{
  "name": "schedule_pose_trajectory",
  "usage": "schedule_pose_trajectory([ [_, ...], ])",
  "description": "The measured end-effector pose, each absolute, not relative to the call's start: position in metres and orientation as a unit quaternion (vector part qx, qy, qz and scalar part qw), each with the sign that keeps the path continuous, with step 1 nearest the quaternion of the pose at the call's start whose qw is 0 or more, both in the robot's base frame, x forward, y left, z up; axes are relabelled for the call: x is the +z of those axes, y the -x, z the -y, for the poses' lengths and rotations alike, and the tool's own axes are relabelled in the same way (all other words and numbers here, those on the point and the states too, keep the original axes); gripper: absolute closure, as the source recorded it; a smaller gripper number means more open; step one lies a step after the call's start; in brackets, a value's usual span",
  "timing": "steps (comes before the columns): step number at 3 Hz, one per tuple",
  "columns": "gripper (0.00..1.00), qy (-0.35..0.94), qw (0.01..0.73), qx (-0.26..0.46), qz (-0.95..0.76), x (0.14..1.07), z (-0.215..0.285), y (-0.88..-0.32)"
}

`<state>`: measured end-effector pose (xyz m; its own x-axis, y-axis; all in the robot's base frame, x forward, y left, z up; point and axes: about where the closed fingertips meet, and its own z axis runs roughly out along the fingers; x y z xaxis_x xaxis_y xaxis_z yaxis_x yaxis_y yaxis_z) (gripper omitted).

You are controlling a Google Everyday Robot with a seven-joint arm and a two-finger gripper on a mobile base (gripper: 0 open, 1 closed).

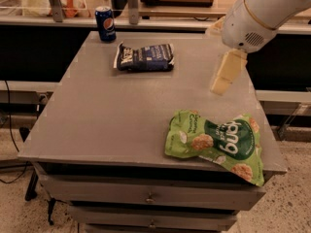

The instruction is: Move blue chip bag near green rice chip bag

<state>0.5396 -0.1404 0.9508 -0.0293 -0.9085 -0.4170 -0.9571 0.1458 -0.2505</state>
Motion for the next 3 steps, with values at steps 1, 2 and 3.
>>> schedule_pose_trajectory([
  [1, 0.0, 0.651, 0.257, 0.06, -0.712, 0.948, 0.134, -0.547],
  [2, 0.0, 0.651, 0.257, 0.059, -0.712, 0.948, 0.134, -0.547],
  [3, 0.0, 0.634, 0.288, 0.073, -0.715, 0.944, 0.133, -0.558],
])
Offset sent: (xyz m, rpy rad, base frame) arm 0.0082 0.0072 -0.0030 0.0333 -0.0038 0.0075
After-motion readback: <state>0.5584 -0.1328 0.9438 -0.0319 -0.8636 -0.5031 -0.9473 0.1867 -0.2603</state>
